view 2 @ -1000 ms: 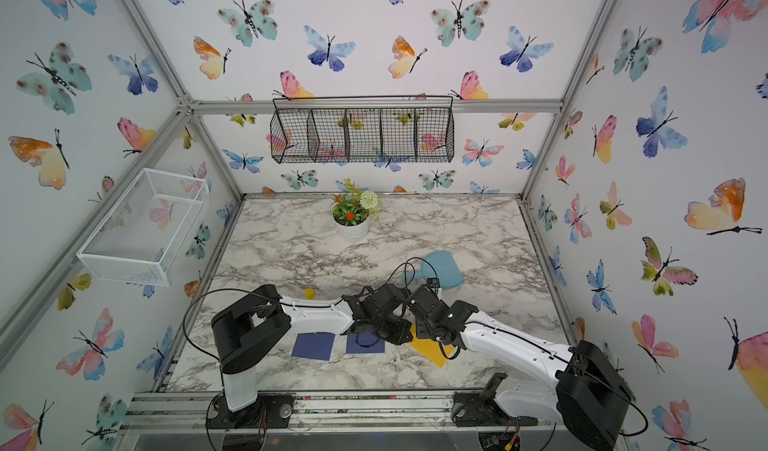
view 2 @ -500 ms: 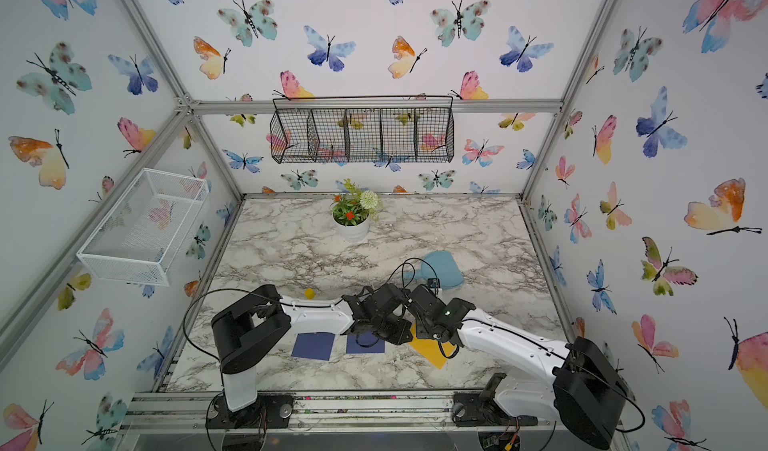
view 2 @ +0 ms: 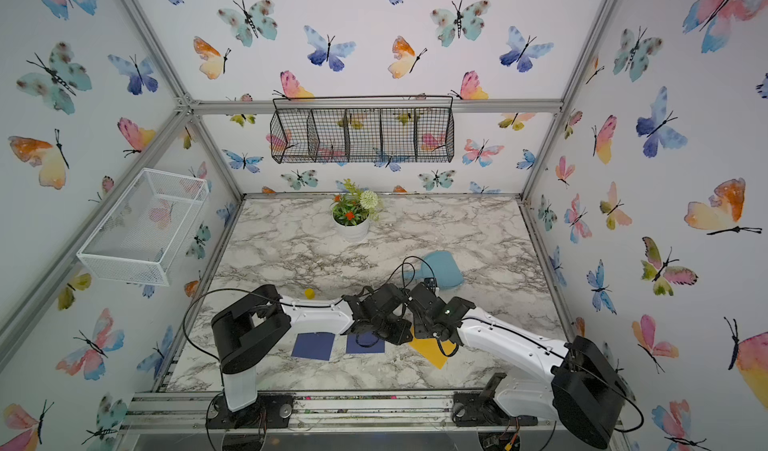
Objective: Seal the envelope with a glue stick
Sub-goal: Apply the envelope at the center of the board.
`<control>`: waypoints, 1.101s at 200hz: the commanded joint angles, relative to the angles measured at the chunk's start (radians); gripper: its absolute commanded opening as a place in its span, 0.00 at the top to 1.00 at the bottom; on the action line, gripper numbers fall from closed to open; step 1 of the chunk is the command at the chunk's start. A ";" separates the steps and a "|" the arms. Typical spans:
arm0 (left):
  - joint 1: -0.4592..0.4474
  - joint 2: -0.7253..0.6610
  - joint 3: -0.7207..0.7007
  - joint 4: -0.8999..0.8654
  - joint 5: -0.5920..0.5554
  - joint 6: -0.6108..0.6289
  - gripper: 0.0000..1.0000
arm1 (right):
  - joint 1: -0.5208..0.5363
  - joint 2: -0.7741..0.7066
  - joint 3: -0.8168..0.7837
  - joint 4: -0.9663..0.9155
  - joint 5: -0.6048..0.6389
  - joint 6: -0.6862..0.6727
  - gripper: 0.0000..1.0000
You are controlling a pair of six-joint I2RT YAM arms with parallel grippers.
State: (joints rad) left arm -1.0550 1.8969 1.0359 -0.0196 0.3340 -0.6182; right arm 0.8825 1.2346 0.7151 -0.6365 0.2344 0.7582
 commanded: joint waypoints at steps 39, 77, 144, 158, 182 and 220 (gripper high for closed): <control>0.007 -0.007 0.003 -0.044 -0.030 -0.001 1.00 | 0.006 0.027 0.019 -0.208 0.089 0.063 0.97; 0.007 -0.005 0.009 -0.046 -0.029 -0.002 1.00 | 0.006 0.057 -0.011 -0.129 -0.023 0.023 0.97; 0.007 -0.010 0.004 -0.046 -0.034 -0.001 1.00 | 0.006 0.072 0.017 -0.227 0.087 0.071 0.97; 0.007 -0.009 0.005 -0.048 -0.033 -0.003 1.00 | 0.006 0.078 0.017 -0.236 0.093 0.076 0.97; 0.007 -0.010 0.004 -0.048 -0.033 -0.003 1.00 | 0.006 0.073 0.007 -0.197 0.036 0.045 0.97; 0.008 -0.010 0.006 -0.049 -0.033 -0.003 1.00 | 0.006 0.053 -0.043 -0.070 -0.136 0.026 0.97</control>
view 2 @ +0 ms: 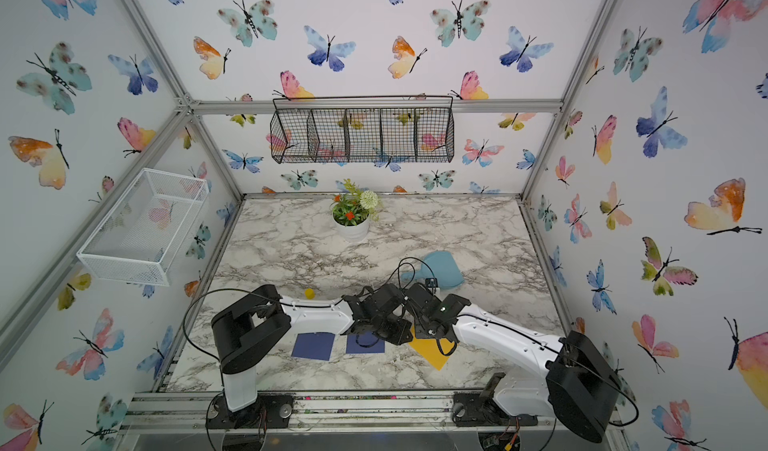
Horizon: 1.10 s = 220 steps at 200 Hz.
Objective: Seal the envelope with a glue stick
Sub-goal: Apply the envelope at the center of the board.
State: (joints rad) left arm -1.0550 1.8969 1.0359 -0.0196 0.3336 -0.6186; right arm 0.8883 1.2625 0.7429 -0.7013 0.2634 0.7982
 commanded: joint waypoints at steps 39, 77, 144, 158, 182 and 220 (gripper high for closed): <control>0.007 -0.012 0.004 -0.051 -0.034 -0.002 1.00 | -0.001 0.000 -0.056 -0.058 -0.102 0.009 0.97; 0.007 -0.012 0.006 -0.053 -0.036 -0.001 1.00 | -0.002 0.023 -0.016 -0.177 -0.002 0.017 0.97; 0.007 -0.016 0.008 -0.061 -0.044 0.000 1.00 | -0.002 0.043 0.012 -0.218 0.011 0.019 0.97; 0.007 -0.016 0.010 -0.063 -0.043 -0.001 1.00 | -0.001 0.033 0.009 -0.218 0.007 0.020 0.97; 0.007 -0.016 0.012 -0.065 -0.047 -0.001 1.00 | -0.002 0.025 -0.002 -0.198 -0.029 0.016 0.97; 0.007 -0.017 0.012 -0.065 -0.044 -0.001 1.00 | -0.002 -0.004 -0.038 -0.094 -0.146 0.004 0.97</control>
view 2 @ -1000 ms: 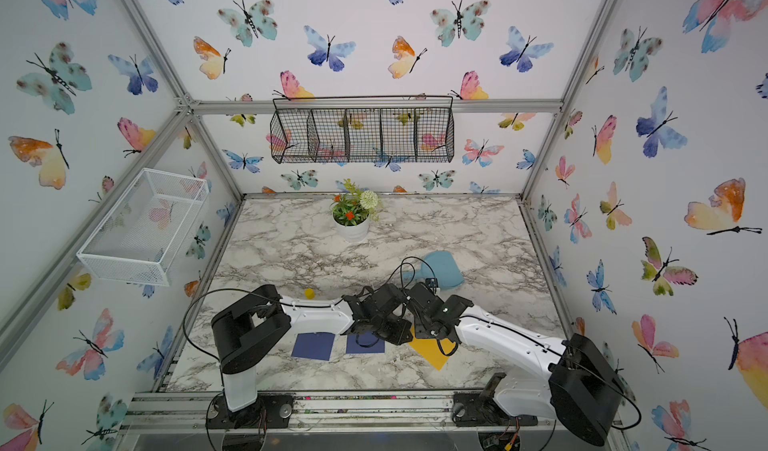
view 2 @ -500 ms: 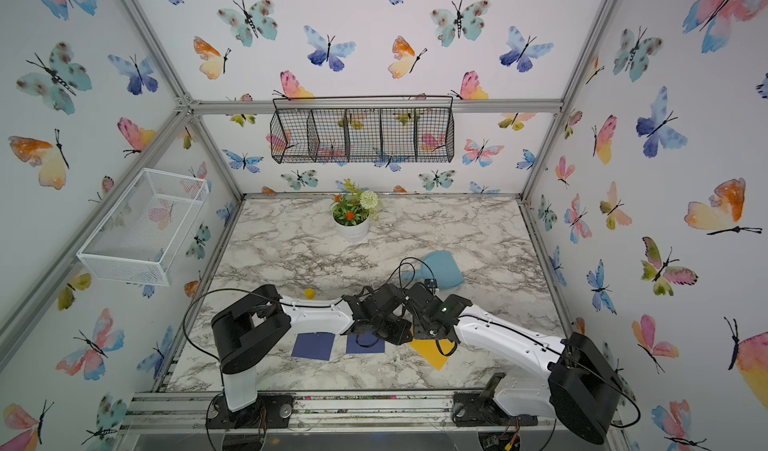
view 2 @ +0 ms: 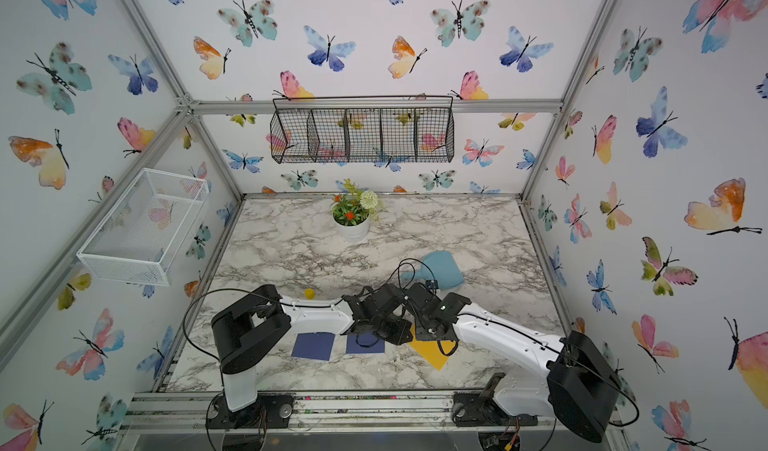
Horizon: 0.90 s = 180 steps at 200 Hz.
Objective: Seal the envelope with a glue stick
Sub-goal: Apply the envelope at the center of the board.
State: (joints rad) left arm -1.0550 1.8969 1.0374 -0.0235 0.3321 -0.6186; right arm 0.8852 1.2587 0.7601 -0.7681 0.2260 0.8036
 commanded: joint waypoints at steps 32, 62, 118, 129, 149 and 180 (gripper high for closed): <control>0.006 -0.017 0.011 -0.060 -0.042 -0.002 1.00 | 0.000 0.002 -0.065 0.007 -0.130 0.002 0.97; 0.006 -0.016 0.011 -0.059 -0.042 -0.003 1.00 | -0.002 -0.005 -0.077 0.045 -0.114 0.003 0.97; 0.006 -0.028 -0.002 -0.061 -0.054 -0.006 1.00 | -0.006 -0.052 -0.033 0.052 0.046 0.036 0.97; 0.006 -0.031 -0.005 -0.065 -0.060 -0.006 1.00 | -0.008 -0.077 0.002 0.024 0.103 0.043 0.97; 0.006 -0.046 -0.010 -0.078 -0.085 -0.003 1.00 | -0.015 -0.130 0.056 -0.013 0.200 0.050 0.97; 0.007 -0.062 -0.002 -0.112 -0.130 0.012 1.00 | -0.057 -0.193 0.124 -0.034 0.283 0.008 0.97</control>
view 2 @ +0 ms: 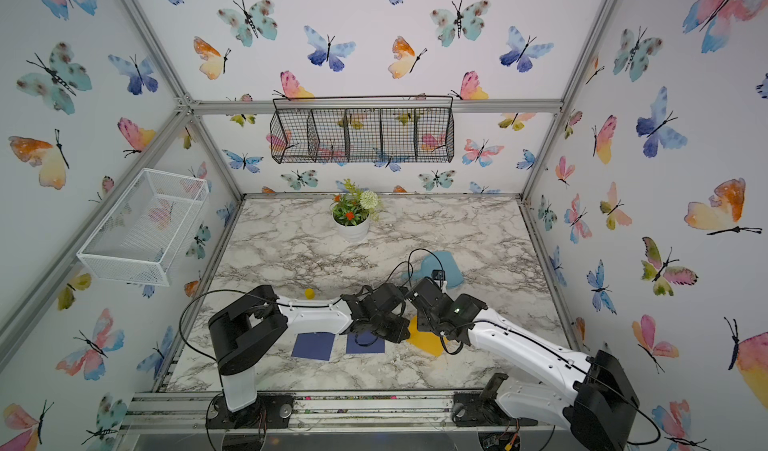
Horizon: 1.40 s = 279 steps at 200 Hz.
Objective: Seal the envelope with a glue stick
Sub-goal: Apply the envelope at the center of the board, then seal the envelope at the center of the board.
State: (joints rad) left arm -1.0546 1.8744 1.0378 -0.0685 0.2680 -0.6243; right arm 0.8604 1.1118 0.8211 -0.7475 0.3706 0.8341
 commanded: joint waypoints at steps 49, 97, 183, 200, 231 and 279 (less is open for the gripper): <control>-0.003 -0.047 0.022 -0.111 -0.107 0.053 0.97 | -0.222 -0.064 0.090 -0.024 0.085 -0.184 0.97; -0.012 -0.104 0.031 -0.114 -0.108 0.066 0.66 | -0.316 -0.055 0.090 0.021 0.019 -0.262 0.97; 0.037 -0.146 0.099 -0.167 -0.101 0.090 0.77 | -0.375 -0.034 0.104 0.056 -0.023 -0.322 0.97; 0.048 -0.127 0.106 -0.174 -0.092 0.096 0.86 | -0.379 -0.029 0.107 0.058 -0.029 -0.327 0.97; 0.065 -0.096 0.113 -0.169 -0.068 0.101 0.96 | -0.384 -0.021 0.113 0.059 -0.030 -0.335 0.97; 0.075 -0.055 0.127 -0.156 -0.025 0.108 0.97 | -0.389 -0.018 0.122 0.047 -0.032 -0.343 0.97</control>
State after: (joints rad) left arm -0.9825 1.7893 1.1378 -0.2108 0.2043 -0.5362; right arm 0.4770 1.0893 0.9100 -0.7017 0.3412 0.5034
